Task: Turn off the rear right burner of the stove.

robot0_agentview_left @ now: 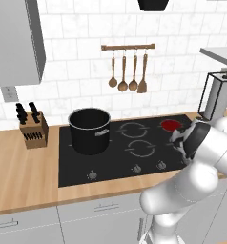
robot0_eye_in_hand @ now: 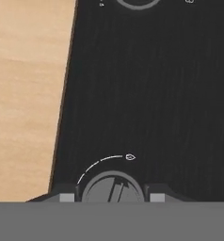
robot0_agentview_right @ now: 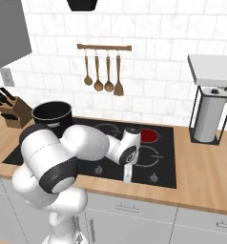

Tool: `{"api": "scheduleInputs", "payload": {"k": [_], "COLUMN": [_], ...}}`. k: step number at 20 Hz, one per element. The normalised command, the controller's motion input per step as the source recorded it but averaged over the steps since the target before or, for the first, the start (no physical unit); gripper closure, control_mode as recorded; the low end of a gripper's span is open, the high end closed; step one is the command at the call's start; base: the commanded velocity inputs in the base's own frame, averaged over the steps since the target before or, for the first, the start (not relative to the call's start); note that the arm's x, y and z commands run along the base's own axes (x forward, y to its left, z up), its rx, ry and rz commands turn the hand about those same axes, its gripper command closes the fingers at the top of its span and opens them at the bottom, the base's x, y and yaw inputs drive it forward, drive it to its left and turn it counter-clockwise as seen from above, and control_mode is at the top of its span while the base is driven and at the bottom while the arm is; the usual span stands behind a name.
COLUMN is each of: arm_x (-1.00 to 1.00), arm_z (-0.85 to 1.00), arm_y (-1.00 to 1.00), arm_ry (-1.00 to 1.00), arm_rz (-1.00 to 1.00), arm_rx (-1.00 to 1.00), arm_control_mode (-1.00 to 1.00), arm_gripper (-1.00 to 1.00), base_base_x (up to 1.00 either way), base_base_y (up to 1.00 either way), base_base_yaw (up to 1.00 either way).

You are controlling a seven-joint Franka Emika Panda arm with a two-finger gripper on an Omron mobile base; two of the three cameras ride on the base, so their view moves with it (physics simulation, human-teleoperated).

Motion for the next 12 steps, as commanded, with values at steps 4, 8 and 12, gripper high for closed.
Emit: {"api": "scheduleInputs", "payload": {"k": [4, 8, 12], "arm_x": [0.00, -0.05, -0.05], "arm_z": [-0.08, -0.09, -0.08], "arm_y": [-0.01, -0.02, -0.02], "arm_ry": [0.00, 0.00, 0.00], "arm_rz": [-0.34, -0.35, -0.35], "arm_rx": [0.00, 0.00, 0.00], "arm_control_mode": [-1.00, -1.00, -1.00], "arm_gripper": [1.00, 1.00, 1.00], "base_base_x": [0.00, 0.00, 0.00], "base_base_y": [0.00, 0.00, 0.00], "base_base_yaw": [0.00, 0.00, 0.00]}}
